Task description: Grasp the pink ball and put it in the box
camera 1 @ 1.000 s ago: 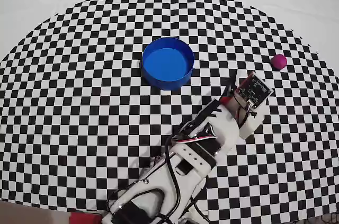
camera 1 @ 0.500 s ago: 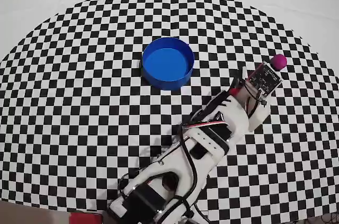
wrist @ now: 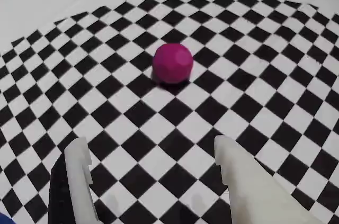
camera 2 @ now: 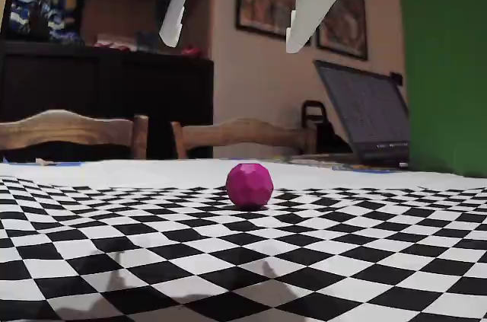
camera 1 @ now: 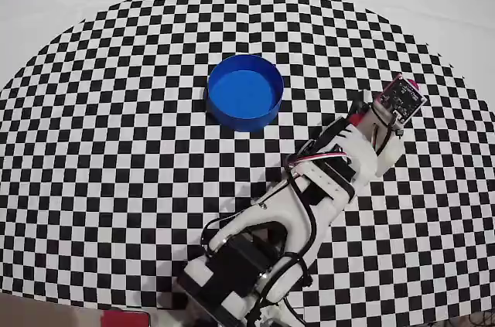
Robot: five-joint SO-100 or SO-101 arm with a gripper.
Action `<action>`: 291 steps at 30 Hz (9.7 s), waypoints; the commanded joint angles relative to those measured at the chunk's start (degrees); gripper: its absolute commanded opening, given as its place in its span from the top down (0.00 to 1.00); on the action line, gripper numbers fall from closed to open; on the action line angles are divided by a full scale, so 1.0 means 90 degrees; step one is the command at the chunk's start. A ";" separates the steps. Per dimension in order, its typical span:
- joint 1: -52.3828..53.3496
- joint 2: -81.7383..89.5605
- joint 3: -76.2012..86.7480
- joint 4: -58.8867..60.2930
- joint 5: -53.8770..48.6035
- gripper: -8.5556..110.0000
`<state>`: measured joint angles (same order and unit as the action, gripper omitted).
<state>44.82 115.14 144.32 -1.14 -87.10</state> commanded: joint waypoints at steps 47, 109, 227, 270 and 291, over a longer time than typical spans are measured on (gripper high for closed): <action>0.0127 -0.4346 -0.4004 -0.0234 -0.0049 0.70; 0.0117 -0.6816 -0.6885 0.0488 -0.0049 0.70; 0.0107 -0.8164 -0.8594 0.0947 -0.0049 0.93; 0.0176 -0.4834 -0.5898 0.1006 -0.0049 0.93; 0.0361 -0.2705 -0.4365 0.0967 -0.0049 0.93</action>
<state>47.46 86.04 105.12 7.65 -87.10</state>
